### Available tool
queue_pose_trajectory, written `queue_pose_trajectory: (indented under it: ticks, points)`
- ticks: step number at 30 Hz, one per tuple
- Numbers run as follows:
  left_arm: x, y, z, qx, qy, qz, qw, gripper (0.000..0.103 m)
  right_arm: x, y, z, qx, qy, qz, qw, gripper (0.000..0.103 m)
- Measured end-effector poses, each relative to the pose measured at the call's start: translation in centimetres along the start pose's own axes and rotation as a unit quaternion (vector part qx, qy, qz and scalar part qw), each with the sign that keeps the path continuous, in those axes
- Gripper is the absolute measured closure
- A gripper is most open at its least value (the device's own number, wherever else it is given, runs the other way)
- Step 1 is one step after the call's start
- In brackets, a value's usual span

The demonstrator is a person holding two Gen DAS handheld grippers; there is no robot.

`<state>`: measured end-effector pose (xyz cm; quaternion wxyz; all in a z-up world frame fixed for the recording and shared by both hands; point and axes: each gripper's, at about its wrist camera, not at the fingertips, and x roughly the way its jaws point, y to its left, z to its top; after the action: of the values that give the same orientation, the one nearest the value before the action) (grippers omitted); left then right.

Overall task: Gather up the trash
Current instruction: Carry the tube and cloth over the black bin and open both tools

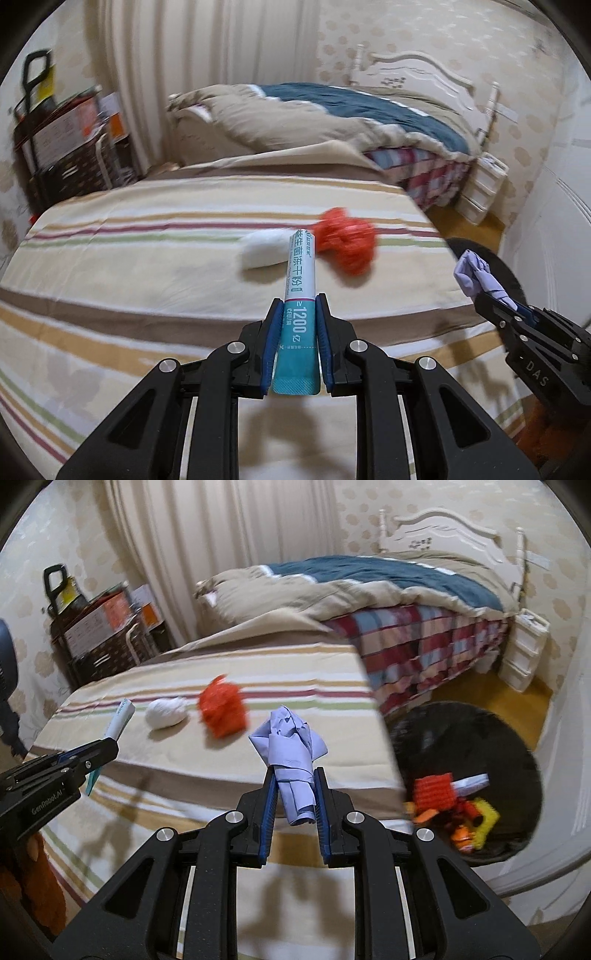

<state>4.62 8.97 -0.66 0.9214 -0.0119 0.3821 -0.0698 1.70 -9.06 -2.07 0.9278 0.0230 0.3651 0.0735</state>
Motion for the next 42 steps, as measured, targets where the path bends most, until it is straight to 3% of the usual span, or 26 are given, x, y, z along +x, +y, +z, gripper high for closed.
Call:
queue_pose_trajectory:
  ticks: [13,28,42]
  points:
    - [3.5,-11.3,2.4,0.079,-0.004,-0.063,0.9949,0.082,-1.1,-10.0,0.7,0.067,-0.024,-0.082,0.994,0.084]
    - [8.0,-20.2,3.4,0.141,-0.002,-0.071,0.9875,0.082,1.6,-18.2,1.0,0.123,-0.019,-0.131,0.984,0.084]
    - [11.0,-24.3,3.6,0.167,0.015,-0.067,0.9836,0.082,3.1,-22.0,0.5,0.15,-0.005,-0.145,0.978,0.084]
